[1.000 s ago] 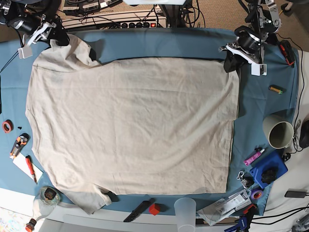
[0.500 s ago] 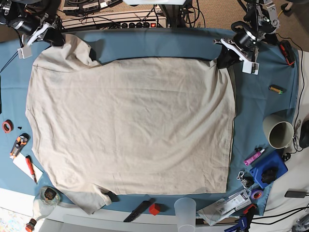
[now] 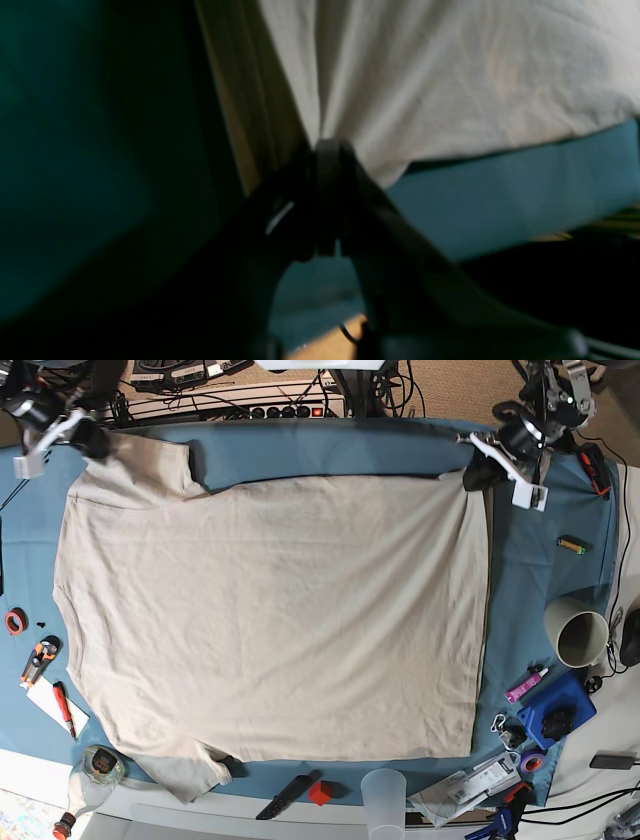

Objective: Fold the T-shirt properly
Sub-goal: 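Pull the shoulder corners apart with both grippers to stretch the shirt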

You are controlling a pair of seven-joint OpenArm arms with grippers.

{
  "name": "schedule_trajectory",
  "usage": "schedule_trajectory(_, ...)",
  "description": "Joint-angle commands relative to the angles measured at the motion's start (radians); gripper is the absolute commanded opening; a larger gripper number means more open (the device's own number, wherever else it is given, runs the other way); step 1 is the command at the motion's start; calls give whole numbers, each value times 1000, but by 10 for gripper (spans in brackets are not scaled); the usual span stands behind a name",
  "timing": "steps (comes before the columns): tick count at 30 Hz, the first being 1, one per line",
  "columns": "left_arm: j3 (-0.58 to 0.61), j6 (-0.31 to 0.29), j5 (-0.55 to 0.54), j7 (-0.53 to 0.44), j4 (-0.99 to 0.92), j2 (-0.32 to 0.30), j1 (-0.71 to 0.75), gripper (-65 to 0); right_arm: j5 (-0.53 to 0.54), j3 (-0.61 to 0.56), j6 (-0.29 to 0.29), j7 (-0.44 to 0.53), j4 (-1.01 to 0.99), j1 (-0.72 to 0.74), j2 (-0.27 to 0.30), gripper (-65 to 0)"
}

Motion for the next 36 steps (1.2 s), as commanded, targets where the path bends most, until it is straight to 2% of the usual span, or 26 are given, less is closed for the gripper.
schedule_trajectory(1, -8, -4, -23, -6, 21, -11, 19, -650, 24, 29, 5, 12, 14, -15, 19, -650)
schedule_trajectory(10, -60, -4, -31, 30, 24, -19, 118, -650, 30, 55, 5, 9, 14, -101, 18, -650)
schedule_trajectory(16, -181, -6, -119, 68, 24, -42, 133, -650, 31, 55, 5, -15, 14, -109, 18, -650)
schedule_trajectory(20, -252, -12, -180, 124, 24, -42, 134, -650, 93, 77, 5, -21, 18, -141, 14, -650)
schedule_trajectory(28, -269, -9, -208, 127, 29, -44, 127, -650, 98, 125, 5, -20, 18, -86, 19, -650)
schedule_trajectory(29, -269, -1, -208, 127, 35, -44, 126, -650, 95, 125, 5, -20, 18, -68, 21, -650)
schedule_trajectory(32, -269, 71, -206, 143, 54, -48, 105, -650, 42, 124, 5, -16, 17, -15, 34, -650)
schedule_trajectory(36, -269, 84, -168, 151, 56, -72, 39, -650, -36, 124, 5, 6, 17, 45, 69, -650)
